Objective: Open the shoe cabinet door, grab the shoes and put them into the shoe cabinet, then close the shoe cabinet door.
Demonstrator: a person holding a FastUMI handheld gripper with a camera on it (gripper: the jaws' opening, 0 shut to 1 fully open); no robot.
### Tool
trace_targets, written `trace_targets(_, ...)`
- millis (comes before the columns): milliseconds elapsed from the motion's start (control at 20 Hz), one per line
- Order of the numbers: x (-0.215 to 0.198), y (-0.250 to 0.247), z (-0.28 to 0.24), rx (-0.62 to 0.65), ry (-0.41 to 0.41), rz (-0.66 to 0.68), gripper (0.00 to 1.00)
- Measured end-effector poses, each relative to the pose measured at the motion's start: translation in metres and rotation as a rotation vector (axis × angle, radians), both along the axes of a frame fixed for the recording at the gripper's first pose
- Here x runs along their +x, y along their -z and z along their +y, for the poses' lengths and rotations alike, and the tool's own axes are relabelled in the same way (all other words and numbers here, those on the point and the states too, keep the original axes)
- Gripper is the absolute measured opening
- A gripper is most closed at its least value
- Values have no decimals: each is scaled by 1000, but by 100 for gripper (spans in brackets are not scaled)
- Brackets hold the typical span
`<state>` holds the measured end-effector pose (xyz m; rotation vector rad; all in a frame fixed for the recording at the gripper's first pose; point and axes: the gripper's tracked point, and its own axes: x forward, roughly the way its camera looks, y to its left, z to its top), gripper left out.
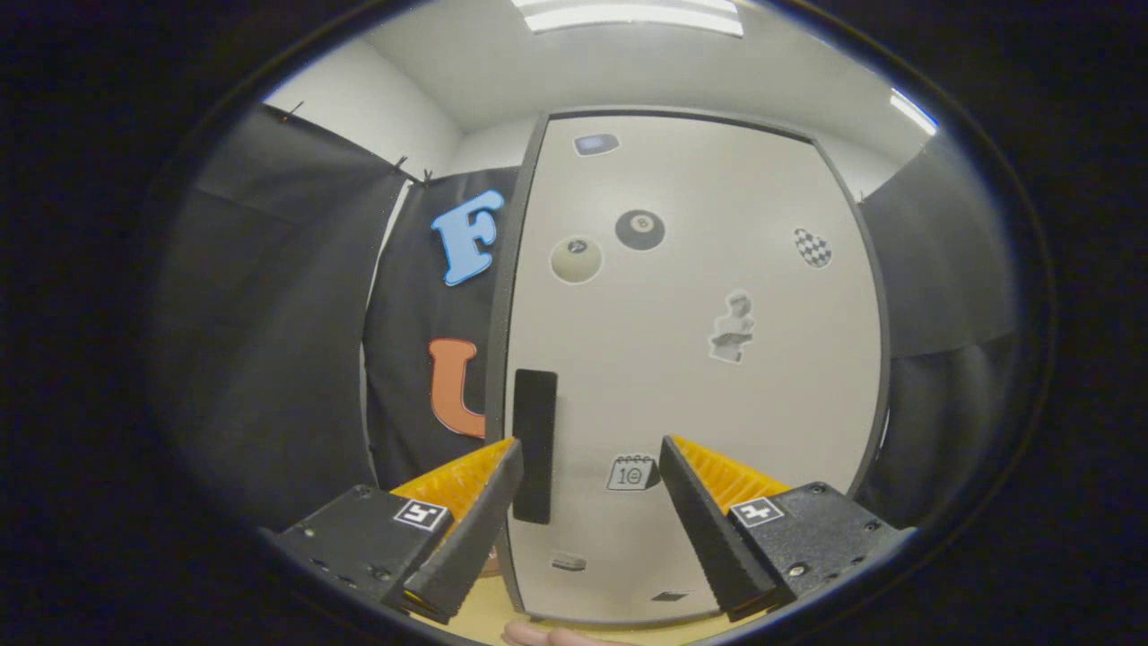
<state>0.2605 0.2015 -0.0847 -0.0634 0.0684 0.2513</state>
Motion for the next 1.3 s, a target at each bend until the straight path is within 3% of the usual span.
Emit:
trace_targets(100,12,4,16,2,-2,15,100)
trace_targets(200,25,10,17,-19,39,40,92)
trace_targets(400,42,15,27,23,37,91,82)
trace_targets(550,46,15,32,24,21,117,64)
trace_targets(850,46,13,37,17,75,116,35)
trace_targets(1300,14,13,28,-28,21,109,32)
